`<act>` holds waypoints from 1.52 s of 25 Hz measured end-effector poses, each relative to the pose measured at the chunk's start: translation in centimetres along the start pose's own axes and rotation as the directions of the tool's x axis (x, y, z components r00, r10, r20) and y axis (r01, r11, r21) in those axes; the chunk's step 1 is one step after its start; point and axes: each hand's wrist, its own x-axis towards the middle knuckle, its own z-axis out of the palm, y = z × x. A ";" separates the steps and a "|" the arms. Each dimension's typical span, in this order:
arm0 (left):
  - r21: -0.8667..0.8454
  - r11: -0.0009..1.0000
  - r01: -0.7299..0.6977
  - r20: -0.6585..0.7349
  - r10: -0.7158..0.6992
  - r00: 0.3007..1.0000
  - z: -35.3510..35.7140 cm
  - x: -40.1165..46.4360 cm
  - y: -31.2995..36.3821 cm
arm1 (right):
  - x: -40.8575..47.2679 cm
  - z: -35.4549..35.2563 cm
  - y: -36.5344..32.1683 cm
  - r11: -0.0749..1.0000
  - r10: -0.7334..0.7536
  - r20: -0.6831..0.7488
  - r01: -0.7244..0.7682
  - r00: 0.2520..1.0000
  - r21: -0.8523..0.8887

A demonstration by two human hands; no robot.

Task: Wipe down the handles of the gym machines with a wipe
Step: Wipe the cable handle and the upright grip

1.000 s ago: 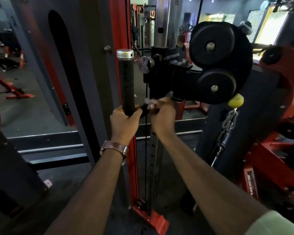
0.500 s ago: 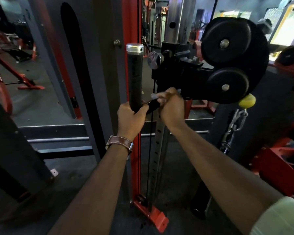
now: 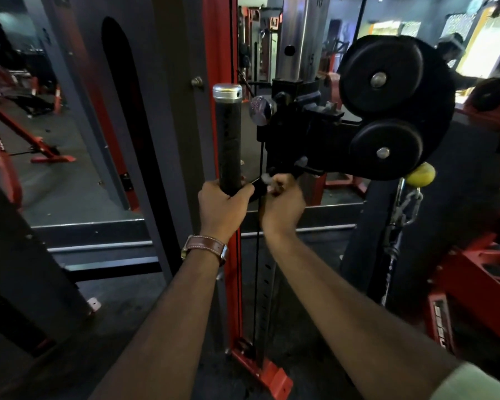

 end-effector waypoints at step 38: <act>-0.381 0.925 -0.008 0.254 0.113 0.960 -1.6 0.1 -0.5 | -2.7 -0.6 -4.7 0.988 -0.095 0.273 0.125 0.957 -0.095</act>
